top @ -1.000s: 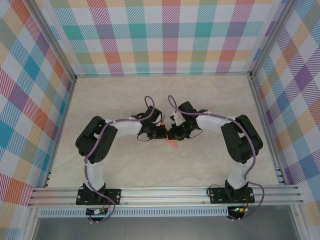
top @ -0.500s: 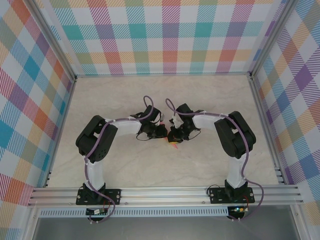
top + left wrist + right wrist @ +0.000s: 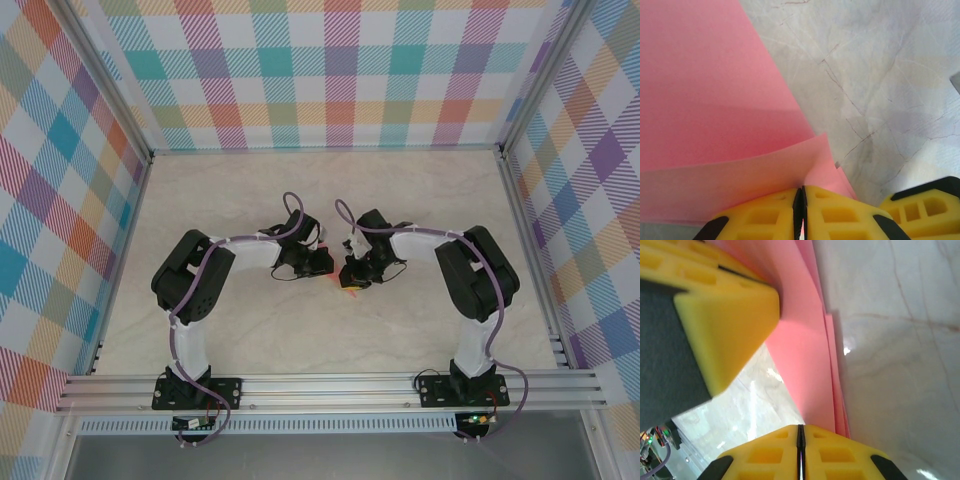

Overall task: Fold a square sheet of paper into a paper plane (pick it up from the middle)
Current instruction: Fold the wing for the fifth time at the center of the table.

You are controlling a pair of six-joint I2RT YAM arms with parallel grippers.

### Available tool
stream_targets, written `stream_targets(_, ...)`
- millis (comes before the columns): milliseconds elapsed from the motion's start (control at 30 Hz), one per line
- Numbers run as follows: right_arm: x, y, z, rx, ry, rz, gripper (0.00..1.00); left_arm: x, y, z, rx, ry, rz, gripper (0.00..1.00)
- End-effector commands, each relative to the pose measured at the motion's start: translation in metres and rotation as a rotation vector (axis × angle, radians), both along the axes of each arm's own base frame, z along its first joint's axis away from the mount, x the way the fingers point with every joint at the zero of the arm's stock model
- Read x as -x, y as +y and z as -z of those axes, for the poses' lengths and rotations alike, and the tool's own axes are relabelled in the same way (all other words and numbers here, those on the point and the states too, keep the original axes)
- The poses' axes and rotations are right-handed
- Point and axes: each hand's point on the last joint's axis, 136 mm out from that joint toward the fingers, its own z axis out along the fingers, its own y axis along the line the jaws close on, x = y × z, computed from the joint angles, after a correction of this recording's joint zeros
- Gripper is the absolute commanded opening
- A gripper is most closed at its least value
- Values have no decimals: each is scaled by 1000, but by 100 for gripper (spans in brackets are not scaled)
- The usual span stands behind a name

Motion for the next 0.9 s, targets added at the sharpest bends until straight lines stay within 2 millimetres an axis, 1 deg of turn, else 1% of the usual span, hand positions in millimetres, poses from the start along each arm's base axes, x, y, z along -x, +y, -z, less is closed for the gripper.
stream_targets(0,12,2,-18,-7,0,-51,12,1,47,57,-206,69,-96,13)
stream_targets(133,15,1,-15,13,2,-64,12,2,47,59,-209,76,-94,13)
stream_targets(333,11,-11,0,101,5,-41,11,2,50,61,-229,78,-99,13)
stream_targets(533,11,-17,8,111,25,-20,11,2,53,62,-244,76,-102,13)
stream_targets(733,17,-30,20,123,59,4,11,2,55,63,-257,75,-106,12)
stream_targets(867,25,-36,26,125,89,16,11,2,57,64,-262,76,-108,12)
